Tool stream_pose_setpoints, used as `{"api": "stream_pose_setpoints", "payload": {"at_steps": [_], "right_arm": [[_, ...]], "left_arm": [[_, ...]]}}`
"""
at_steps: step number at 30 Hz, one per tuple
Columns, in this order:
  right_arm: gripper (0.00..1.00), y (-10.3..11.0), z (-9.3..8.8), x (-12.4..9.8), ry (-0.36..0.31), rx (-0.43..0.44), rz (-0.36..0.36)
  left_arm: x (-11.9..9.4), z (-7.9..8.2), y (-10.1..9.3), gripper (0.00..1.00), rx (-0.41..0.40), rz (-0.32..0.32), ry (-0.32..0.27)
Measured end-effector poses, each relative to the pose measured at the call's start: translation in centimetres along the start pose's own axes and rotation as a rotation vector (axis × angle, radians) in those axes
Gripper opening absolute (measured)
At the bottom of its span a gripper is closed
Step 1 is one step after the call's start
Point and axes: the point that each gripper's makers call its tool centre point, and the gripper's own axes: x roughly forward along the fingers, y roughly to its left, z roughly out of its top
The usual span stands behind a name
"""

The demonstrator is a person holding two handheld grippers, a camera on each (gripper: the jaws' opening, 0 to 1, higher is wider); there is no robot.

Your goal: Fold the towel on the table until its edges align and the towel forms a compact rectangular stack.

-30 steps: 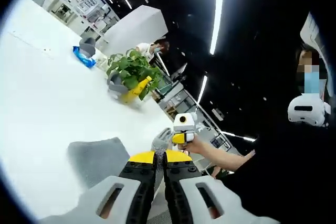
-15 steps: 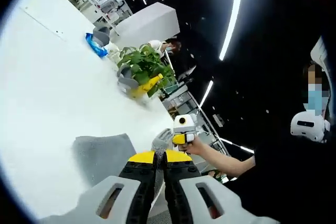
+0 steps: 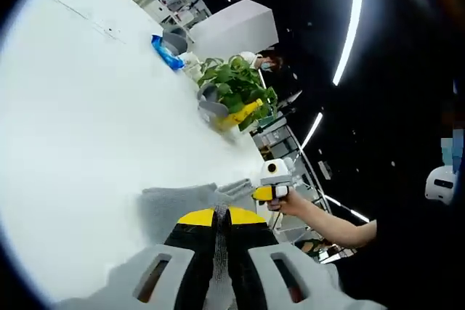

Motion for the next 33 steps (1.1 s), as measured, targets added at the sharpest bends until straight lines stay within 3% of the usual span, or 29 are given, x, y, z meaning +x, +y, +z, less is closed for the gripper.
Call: {"api": "stream_pose_setpoints", "payload": {"at_steps": [9, 13, 15, 17, 20, 21, 23, 24, 25, 27, 31, 33], "right_arm": [[0.02, -3.2, 0.2, 0.3, -0.006, 0.017, -0.081], [0.02, -4.0, 0.2, 0.6, -0.029, 0.007, -0.112], [0.02, -4.7, 0.0, 0.8, -0.026, -0.057, -0.164], [0.02, -4.8, 0.1, 1.0, -0.039, -0.128, -0.189], [0.02, -5.0, 0.2, 1.0, -0.037, -0.236, -0.244], [0.03, -4.9, 0.3, 1.0, -0.04, -0.304, -0.265], [0.03, -5.1, 0.6, 1.0, -0.045, -0.455, -0.318], [0.04, -5.2, 0.6, 0.9, -0.036, -0.545, -0.348], [0.07, -5.3, 0.7, 0.9, -0.019, -0.681, -0.397], [0.12, -5.5, 0.8, 0.8, -0.006, -0.789, -0.453], [0.29, -5.8, 2.0, -0.4, -0.04, -0.901, -0.578], [0.3, -5.2, 1.9, -0.6, -0.051, -0.885, -0.571]], "left_arm": [[1.1, -0.5, 2.9, 0.04, -0.014, 0.088, 0.03], [1.2, -0.6, 3.9, 0.04, 0.027, 0.131, 0.036], [1.3, -0.8, 4.4, 0.04, 0.084, 0.165, 0.048], [1.4, -1.0, 5.3, 0.04, 0.19, 0.229, 0.062], [1.7, -1.1, 5.3, 0.04, 0.297, 0.259, 0.065], [1.7, -1.0, 5.3, 0.05, 0.328, 0.27, 0.065], [1.8, -0.7, 5.3, 0.06, 0.47, 0.297, 0.059], [1.8, -0.5, 5.3, 0.09, 0.535, 0.311, 0.048], [1.7, -0.2, 5.9, 0.14, 0.623, 0.367, 0.043], [1.5, 0.1, 6.2, 0.21, 0.727, 0.408, 0.037], [0.9, 1.0, 6.2, 0.31, 0.799, 0.477, -0.002], [0.6, 0.8, 5.5, 0.31, 0.791, 0.466, -0.009]]}}
